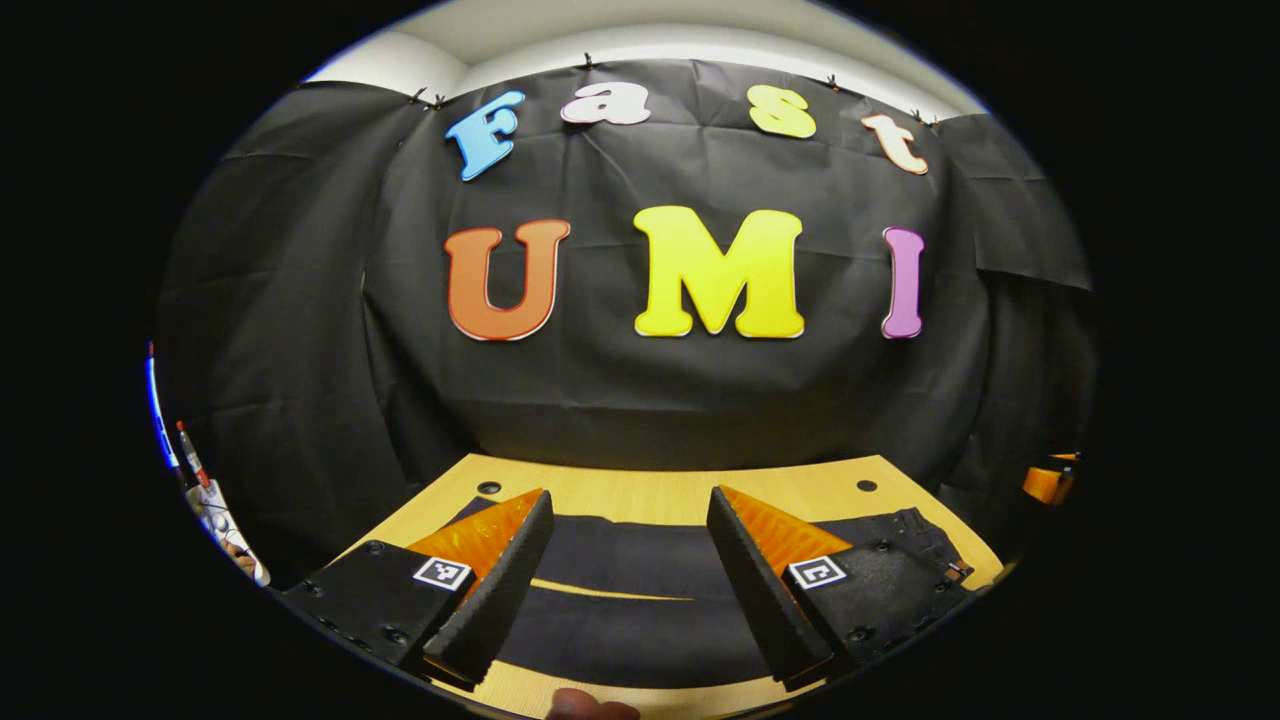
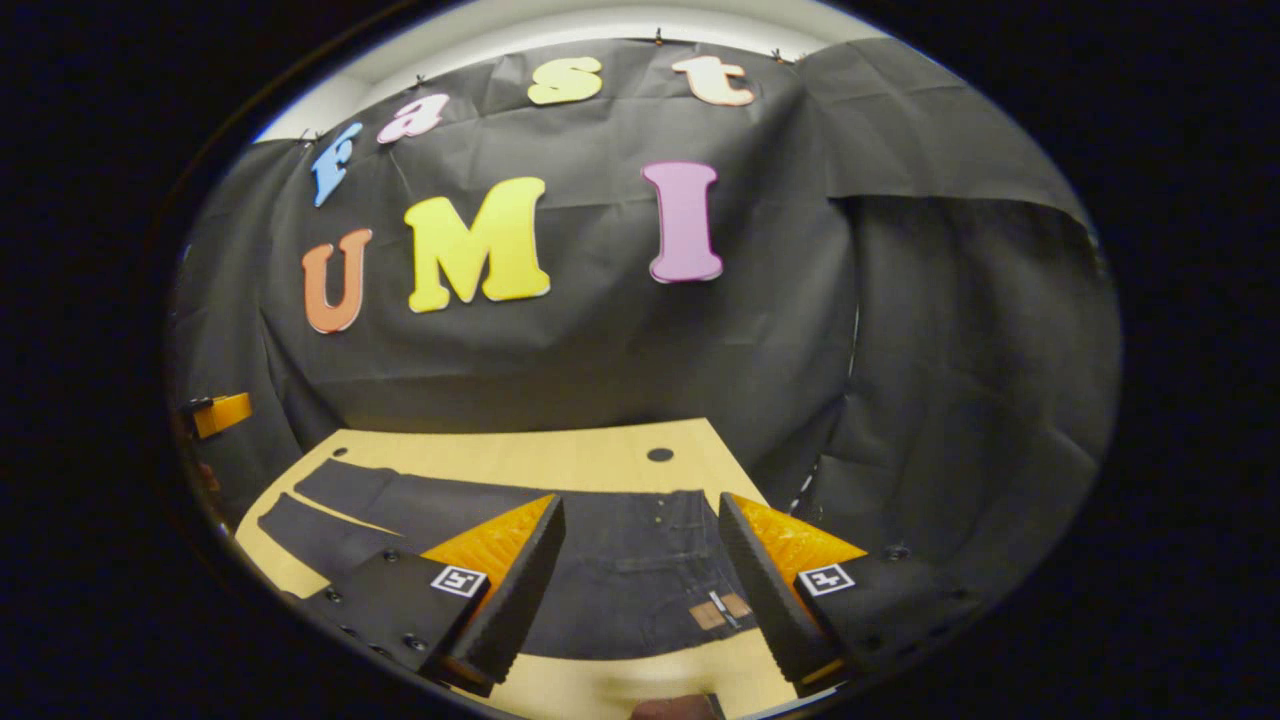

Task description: Grasp the waist and the cuffs of the jeans and fold them to make the two legs overlap; first hold the waist and fold one-third of the jeans toward the cuffs, then hold the cuffs and fold the remaining one-third in the same direction to finish folding.

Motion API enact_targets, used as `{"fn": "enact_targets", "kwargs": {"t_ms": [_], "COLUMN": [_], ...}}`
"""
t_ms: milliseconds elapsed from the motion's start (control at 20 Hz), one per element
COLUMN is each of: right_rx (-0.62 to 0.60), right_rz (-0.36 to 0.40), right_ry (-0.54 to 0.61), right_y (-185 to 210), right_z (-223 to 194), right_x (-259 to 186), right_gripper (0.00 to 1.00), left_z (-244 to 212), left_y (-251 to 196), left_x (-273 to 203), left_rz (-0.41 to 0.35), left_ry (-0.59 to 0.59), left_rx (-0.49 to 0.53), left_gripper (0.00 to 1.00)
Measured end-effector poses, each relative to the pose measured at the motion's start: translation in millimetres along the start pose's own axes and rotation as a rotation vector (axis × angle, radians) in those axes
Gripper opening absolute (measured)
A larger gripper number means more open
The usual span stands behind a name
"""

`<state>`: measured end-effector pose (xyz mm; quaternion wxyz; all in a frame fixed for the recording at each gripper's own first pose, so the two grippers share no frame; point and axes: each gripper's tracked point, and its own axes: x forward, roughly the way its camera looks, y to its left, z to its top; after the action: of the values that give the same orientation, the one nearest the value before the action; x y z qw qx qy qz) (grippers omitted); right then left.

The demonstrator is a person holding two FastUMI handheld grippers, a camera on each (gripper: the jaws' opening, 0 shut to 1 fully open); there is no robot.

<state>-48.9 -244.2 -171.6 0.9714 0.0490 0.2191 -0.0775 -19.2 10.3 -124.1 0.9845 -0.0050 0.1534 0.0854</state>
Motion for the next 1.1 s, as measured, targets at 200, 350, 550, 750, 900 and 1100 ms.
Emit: {"fn": "enact_targets", "kwargs": {"t_ms": [200,350,550,750,900,1100], "right_rx": [0.047,0.062,0.051,0.153,0.163,0.247], "right_rz": [-0.002,-0.015,-0.014,-0.072,-0.125,-0.184], "right_ry": [0.114,0.172,0.209,0.277,0.304,0.355], "right_y": [-15,-15,2,17,27,40], "right_z": [-41,-61,-69,-76,-78,-81], "right_x": [16,27,35,38,41,38], "right_gripper": [0.96,0.96,0.96,0.99,0.99,0.96], "left_z": [-41,-70,-108,-170,-214,-263], "left_y": [53,106,176,251,284,297], "left_x": [-8,-14,2,13,22,33], "left_rz": [0.126,0.227,0.294,0.405,0.441,0.447], "left_ry": [0.12,0.202,0.307,0.443,0.58,0.743], "left_rx": [-0.069,-0.155,-0.335,-0.627,-0.839,-1.064], "left_gripper": [0.99,0.99,0.99,0.99,1.0,0.99]}}
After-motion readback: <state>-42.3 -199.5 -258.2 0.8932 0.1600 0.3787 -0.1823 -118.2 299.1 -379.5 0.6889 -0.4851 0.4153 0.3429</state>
